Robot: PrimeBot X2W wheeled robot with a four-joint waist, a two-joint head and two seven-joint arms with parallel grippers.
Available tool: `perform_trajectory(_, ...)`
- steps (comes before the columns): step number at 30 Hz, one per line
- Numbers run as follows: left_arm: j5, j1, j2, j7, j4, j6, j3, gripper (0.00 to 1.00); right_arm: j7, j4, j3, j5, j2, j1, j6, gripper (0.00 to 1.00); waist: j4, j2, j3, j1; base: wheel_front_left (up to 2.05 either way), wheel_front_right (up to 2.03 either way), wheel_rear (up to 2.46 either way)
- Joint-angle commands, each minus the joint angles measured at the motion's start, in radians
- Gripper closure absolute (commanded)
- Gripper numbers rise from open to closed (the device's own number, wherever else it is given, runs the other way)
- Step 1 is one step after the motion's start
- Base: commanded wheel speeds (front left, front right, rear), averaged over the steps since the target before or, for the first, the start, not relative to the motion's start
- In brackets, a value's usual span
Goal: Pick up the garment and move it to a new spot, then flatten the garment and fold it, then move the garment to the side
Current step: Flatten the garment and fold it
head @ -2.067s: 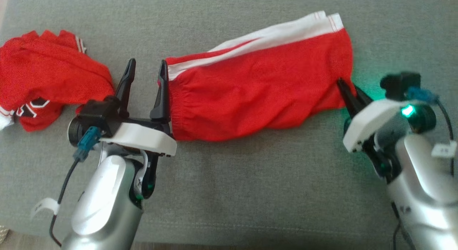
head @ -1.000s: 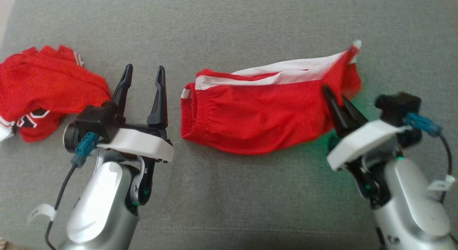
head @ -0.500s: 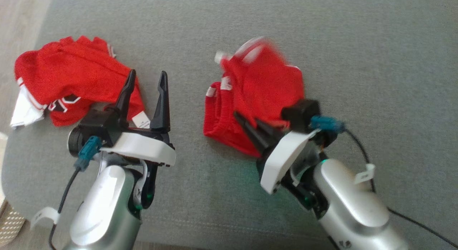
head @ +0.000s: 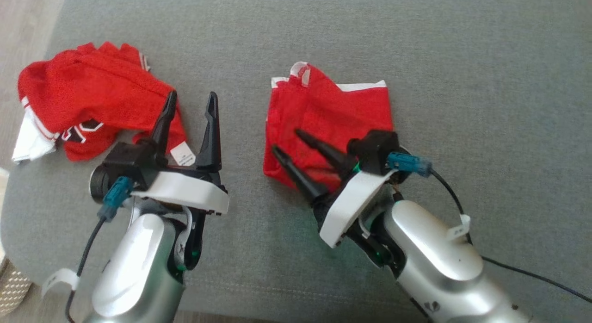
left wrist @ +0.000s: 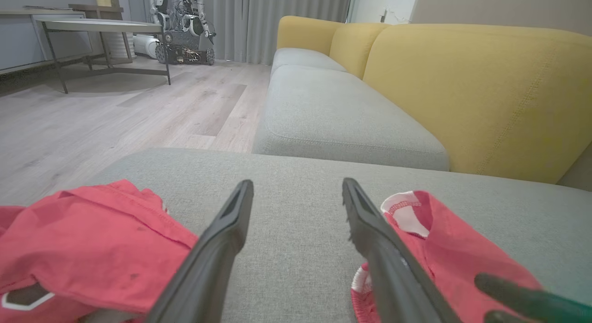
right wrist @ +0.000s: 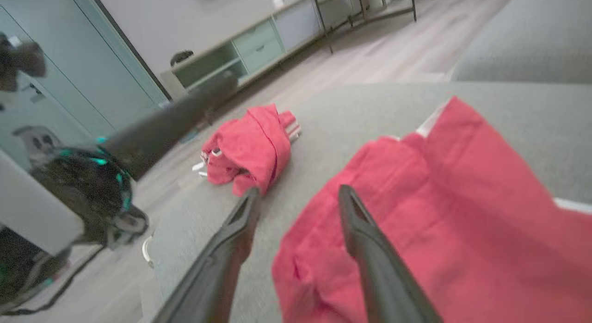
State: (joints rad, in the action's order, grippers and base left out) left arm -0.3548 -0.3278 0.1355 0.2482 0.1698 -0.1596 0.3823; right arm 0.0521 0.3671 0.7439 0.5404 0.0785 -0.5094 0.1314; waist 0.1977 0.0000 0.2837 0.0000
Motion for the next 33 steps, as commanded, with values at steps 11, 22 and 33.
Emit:
perform_trajectory(11, -0.001, 0.0, 0.047, 0.0, -0.036, -0.023, -0.04, 0.0, -0.156, -0.199, -0.244, -0.044, 0.069, 0.079, -0.001, 0.0, -0.074, 0.0, -0.033, 0.0, 0.0, 0.0, 0.0)
perform_trajectory(22, 0.001, 0.041, 0.095, -0.014, -0.074, -0.039, -0.054, 0.0, -0.104, -0.357, -0.68, -0.234, 0.077, 0.298, -0.001, 0.0, -0.119, 0.0, -0.058, 0.0, 0.0, 0.0, 0.0)
perform_trajectory(33, 0.006, 0.088, 0.124, -0.028, -0.104, -0.051, -0.047, 0.0, -0.034, -0.458, -0.744, -0.302, 0.037, 0.389, -0.001, 0.0, -0.125, 0.0, -0.107, 0.0, 0.0, 0.0, 0.0)
